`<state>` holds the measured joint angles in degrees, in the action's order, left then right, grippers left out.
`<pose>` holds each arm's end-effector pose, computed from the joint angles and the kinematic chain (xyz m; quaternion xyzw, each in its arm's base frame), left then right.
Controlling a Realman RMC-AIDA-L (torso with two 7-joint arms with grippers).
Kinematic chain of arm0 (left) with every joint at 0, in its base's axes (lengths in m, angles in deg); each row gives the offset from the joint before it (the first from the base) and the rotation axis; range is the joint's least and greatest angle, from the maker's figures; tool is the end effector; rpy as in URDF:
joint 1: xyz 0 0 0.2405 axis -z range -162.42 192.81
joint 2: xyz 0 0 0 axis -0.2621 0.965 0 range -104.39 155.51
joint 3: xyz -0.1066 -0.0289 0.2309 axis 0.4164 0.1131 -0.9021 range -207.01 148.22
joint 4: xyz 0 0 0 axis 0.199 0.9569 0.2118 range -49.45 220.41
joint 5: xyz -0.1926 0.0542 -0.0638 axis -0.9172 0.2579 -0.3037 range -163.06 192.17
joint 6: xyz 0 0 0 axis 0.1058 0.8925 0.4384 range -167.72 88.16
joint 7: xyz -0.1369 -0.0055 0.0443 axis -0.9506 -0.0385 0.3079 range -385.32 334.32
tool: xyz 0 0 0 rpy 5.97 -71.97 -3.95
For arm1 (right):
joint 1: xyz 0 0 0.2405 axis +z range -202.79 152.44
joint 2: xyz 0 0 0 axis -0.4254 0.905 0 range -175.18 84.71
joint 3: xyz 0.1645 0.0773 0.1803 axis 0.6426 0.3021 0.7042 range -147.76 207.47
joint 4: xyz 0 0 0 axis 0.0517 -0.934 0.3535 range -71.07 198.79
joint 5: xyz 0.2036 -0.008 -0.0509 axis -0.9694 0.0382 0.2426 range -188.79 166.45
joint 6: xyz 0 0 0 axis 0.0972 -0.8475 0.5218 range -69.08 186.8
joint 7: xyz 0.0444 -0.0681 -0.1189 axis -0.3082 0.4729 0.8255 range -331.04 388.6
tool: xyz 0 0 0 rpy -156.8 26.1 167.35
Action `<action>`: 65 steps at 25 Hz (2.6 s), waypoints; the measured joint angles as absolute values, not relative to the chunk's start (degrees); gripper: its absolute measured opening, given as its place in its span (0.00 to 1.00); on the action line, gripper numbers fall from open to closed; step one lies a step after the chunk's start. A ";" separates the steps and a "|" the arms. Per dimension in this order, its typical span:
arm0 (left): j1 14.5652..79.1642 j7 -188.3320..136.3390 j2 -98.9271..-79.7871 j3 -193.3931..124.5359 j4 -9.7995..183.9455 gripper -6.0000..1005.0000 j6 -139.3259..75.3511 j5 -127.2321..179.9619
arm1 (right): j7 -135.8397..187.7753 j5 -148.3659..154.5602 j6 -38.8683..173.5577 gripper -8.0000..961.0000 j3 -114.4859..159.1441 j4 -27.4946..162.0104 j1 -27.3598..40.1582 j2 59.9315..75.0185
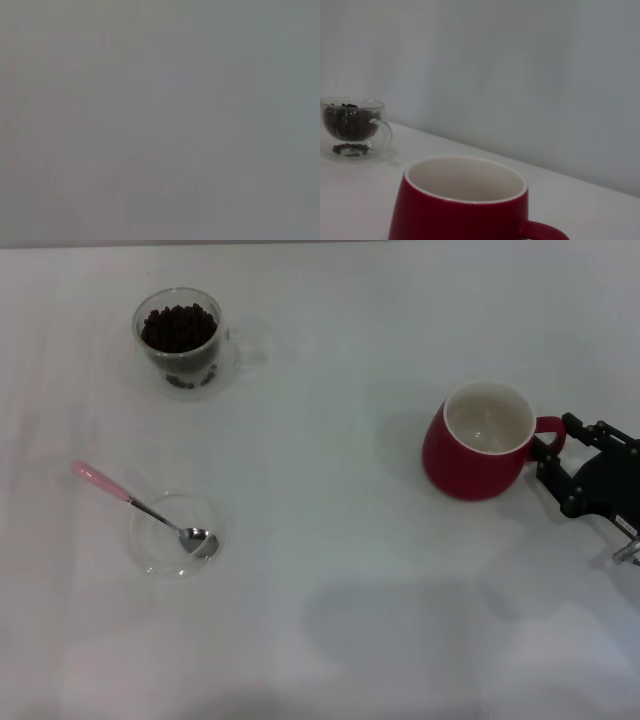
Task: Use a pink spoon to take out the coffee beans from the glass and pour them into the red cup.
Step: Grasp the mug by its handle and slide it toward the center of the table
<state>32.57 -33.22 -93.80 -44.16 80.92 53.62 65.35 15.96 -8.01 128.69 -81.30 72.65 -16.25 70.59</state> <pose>-0.3685 0.2482 0.0510 -0.5327 -0.1814 -0.3364 0.7551 0.3830 0.2209 -0.0363 -0.8274 0.1980 0.1986 0.4867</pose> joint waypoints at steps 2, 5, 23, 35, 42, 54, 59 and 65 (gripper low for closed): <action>32.58 -33.16 -93.79 -44.16 80.97 0.51 53.53 65.35 | 16.32 -8.02 128.69 0.53 -81.69 72.95 -16.24 70.59; 32.60 -33.11 -93.72 -44.16 81.03 0.51 53.48 65.35 | 16.51 -8.02 128.59 0.46 -82.41 73.44 -16.22 70.60; 32.53 -33.05 -93.71 -44.16 81.26 0.51 53.35 65.35 | 16.17 -8.00 128.28 0.38 -90.43 76.95 -16.07 70.64; 32.17 -33.05 -93.71 -44.16 81.36 0.51 53.39 65.35 | 15.98 -8.01 127.84 0.39 -94.99 78.88 -15.78 70.69; 32.11 -33.05 -93.71 -44.16 81.35 0.51 53.46 65.35 | 15.05 -8.05 127.80 0.40 -98.07 79.53 -15.77 70.69; 31.98 -33.05 -93.62 -44.16 81.35 0.51 53.61 65.35 | 14.28 -8.05 127.80 0.41 -101.99 81.63 -15.95 70.69; 31.81 -33.05 -93.66 -44.16 81.35 0.51 53.68 65.35 | 14.28 -8.27 128.13 0.41 -101.94 81.68 -16.08 70.68; 31.45 -33.05 -93.79 -44.16 81.35 0.51 53.76 65.37 | 11.67 -8.58 128.28 0.41 -101.02 80.94 -16.29 70.35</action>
<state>31.45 -33.05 -93.79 -44.16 81.35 53.76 65.37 11.67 -8.58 128.28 -101.02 80.94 -16.29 70.35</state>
